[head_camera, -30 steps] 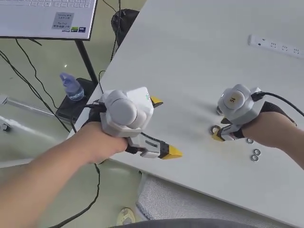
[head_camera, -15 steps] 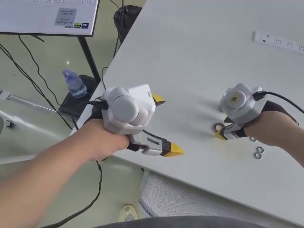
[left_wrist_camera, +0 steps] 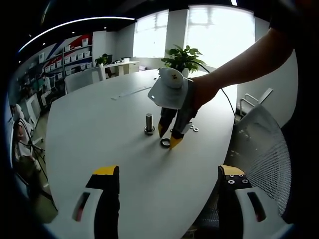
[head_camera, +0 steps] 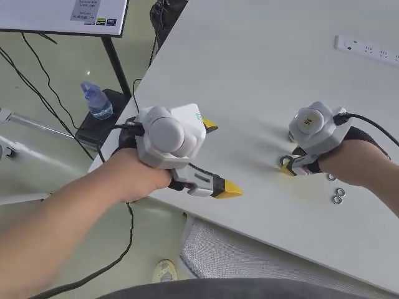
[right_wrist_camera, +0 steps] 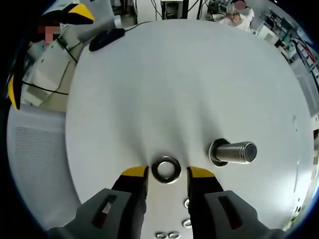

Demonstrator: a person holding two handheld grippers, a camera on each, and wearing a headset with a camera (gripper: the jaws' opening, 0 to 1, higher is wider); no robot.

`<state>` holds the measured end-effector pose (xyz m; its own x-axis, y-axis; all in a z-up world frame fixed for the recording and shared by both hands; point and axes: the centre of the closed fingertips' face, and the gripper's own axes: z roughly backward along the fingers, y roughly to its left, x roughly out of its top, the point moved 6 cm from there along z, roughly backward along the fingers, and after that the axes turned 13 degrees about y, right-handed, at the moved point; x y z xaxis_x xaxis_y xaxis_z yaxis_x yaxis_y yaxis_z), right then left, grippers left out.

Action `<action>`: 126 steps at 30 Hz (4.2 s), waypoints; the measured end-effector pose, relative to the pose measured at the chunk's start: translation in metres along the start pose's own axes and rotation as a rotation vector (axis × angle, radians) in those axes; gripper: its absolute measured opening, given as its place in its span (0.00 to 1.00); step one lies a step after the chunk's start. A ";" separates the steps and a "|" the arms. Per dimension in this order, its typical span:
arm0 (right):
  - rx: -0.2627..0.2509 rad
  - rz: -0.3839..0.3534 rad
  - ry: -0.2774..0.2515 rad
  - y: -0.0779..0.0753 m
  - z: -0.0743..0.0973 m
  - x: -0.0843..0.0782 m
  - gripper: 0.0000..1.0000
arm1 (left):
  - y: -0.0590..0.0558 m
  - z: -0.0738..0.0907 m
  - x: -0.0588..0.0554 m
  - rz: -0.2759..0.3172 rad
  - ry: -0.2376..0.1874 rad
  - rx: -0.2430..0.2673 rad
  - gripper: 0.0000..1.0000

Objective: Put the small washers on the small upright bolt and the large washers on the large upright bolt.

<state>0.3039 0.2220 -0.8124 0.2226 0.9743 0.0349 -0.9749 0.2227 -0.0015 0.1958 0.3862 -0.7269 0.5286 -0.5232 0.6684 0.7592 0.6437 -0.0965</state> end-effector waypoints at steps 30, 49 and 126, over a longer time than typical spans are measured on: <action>-0.019 0.004 0.129 0.003 0.000 0.007 0.22 | -0.008 0.001 0.002 -0.016 0.004 -0.005 0.78; -0.001 0.002 0.105 0.000 0.011 -0.002 0.21 | -0.013 0.003 0.001 -0.010 0.012 0.002 0.77; -0.011 -0.043 0.026 -0.068 0.068 0.012 0.22 | -0.013 0.000 0.003 0.012 0.007 0.010 0.94</action>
<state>0.3724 0.2167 -0.7444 0.2650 0.9642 0.0095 -0.9642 0.2651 -0.0115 0.1877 0.3760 -0.7240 0.5405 -0.5189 0.6623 0.7489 0.6555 -0.0976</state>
